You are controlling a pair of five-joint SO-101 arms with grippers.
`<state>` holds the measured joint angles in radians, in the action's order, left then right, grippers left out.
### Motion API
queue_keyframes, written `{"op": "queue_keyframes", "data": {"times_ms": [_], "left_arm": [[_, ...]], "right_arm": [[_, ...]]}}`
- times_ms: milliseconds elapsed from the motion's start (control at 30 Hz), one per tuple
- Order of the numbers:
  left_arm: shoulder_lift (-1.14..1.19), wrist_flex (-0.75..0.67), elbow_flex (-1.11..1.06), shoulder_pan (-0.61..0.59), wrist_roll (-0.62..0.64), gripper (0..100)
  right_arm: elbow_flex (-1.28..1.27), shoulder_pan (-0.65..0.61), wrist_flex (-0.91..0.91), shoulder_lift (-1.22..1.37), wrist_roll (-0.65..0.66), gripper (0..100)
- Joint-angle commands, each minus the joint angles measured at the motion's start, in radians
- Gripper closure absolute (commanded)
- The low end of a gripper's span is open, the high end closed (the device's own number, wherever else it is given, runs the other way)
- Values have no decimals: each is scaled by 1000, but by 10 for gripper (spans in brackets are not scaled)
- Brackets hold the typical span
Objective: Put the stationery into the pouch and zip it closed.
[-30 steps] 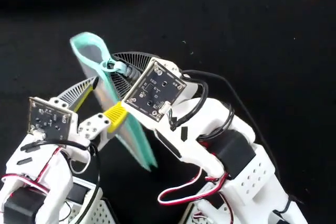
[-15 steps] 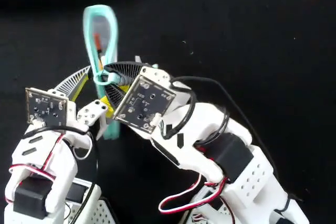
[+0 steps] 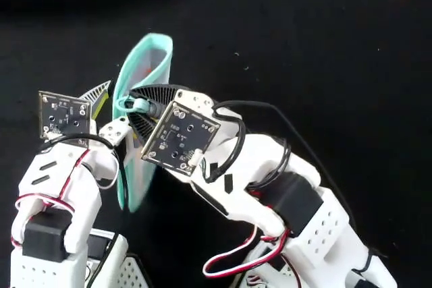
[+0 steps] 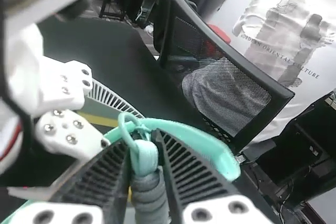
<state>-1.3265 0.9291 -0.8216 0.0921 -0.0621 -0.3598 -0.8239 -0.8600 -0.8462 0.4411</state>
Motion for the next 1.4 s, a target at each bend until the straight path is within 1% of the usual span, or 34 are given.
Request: {"op": "queue_keyframes", "data": {"times_ms": [0, 100, 133, 167, 267, 500, 633, 733, 1133, 1267, 1367], "left_arm": [[9, 6, 16, -19, 5, 817], [9, 8, 16, -19, 5, 970], [9, 9, 16, -19, 5, 973], [9, 11, 13, -19, 5, 952], [9, 11, 12, -18, 5, 974], [9, 14, 7, -12, 6, 970], [9, 12, -13, -8, 6, 970], [9, 12, -24, 13, 5, 970], [15, 11, -25, 21, 5, 970], [17, 11, -25, 22, 5, 970], [17, 11, -25, 22, 5, 970]], "right_arm": [[16, 52, 32, -36, 8, 986], [16, 66, 40, -33, 8, 986], [16, 66, 40, -33, 8, 986], [16, 66, 40, -33, 8, 986], [16, 66, 40, -33, 6, 986], [15, 66, 44, -33, 6, 986], [15, 64, 46, -33, -71, 986], [15, 63, 46, -33, -98, 986], [15, 61, 46, -36, -98, 981], [15, 35, 38, -39, -97, 920], [15, 17, 38, -35, -92, 933]]}}
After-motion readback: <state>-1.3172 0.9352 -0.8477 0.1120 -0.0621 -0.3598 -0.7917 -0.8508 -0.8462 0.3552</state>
